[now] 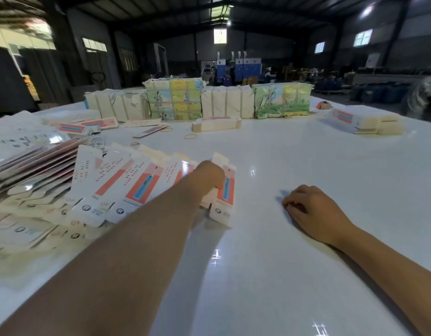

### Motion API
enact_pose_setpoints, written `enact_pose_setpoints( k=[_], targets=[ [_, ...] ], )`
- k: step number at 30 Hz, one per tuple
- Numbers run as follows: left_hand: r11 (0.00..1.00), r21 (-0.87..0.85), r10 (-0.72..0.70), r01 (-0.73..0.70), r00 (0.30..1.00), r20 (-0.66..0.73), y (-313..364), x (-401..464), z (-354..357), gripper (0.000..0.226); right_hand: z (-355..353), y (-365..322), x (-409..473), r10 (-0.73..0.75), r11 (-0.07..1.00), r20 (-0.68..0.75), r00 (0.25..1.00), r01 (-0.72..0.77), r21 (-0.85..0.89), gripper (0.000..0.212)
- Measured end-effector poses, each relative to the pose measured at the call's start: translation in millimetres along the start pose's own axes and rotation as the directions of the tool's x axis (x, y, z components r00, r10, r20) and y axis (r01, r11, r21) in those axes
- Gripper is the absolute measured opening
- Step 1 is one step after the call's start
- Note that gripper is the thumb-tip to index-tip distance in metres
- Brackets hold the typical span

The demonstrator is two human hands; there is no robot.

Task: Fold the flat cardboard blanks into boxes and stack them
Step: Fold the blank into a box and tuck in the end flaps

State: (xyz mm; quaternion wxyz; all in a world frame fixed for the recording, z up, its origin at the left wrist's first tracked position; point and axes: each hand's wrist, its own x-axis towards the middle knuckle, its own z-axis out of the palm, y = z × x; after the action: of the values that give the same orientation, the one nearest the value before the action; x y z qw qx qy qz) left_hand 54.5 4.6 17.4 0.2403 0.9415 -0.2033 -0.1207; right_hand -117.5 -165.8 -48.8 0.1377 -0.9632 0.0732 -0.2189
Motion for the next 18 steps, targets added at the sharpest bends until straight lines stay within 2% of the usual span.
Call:
enact_pose_setpoints(
  k=[3,5,6,8,10,13,14,16,17,18],
  targets=[
    [0.996,-0.001,0.09,-0.09,0.991,0.098,6,-13,-12,0.032,1,-2,3,0.043,0.999,-0.008,0.999,-0.043,0.033,0.021],
    [0.986,-0.036,0.168,-0.164,0.975,0.149,6,-30,-13,0.034,-3,-4,5,0.159,0.966,-0.063,0.985,-0.142,0.214,0.024],
    [0.978,-0.014,0.209,-0.209,0.967,0.147,4,-41,-10,0.036,-7,-5,6,0.245,0.914,-0.095,0.965,-0.197,0.355,0.025],
    [0.959,0.021,0.276,-0.282,0.951,0.136,-3,-58,1,0.036,-13,-8,6,0.4,0.744,-0.106,0.911,-0.255,0.618,0.027],
    [0.931,0.029,0.357,-0.364,0.924,0.137,-11,-72,17,0.032,-17,-11,4,0.459,0.619,-0.068,0.886,-0.264,0.739,0.023],
    [0.89,0.085,0.443,-0.448,0.894,0.073,-20,-78,31,0.031,-15,-16,1,0.373,0.701,-0.026,0.927,-0.264,0.662,0.016],
    [0.865,0.16,0.476,-0.476,0.879,0.045,-22,-79,32,0.033,-13,-16,0,0.345,0.718,-0.009,0.939,-0.258,0.646,0.021],
    [0.748,0.374,0.591,-0.548,0.807,0.001,-24,-83,34,0.037,-11,-17,0,0.317,0.733,-0.022,0.948,-0.231,0.64,0.027],
    [0.686,0.446,0.641,-0.575,0.768,0.005,-26,-85,36,0.045,-12,-17,1,0.315,0.739,-0.042,0.948,-0.217,0.637,0.028],
    [0.676,0.456,0.648,-0.579,0.761,0.006,-28,-87,40,0.06,-12,-17,1,0.318,0.746,-0.063,0.946,-0.208,0.633,0.028]
  ],
)
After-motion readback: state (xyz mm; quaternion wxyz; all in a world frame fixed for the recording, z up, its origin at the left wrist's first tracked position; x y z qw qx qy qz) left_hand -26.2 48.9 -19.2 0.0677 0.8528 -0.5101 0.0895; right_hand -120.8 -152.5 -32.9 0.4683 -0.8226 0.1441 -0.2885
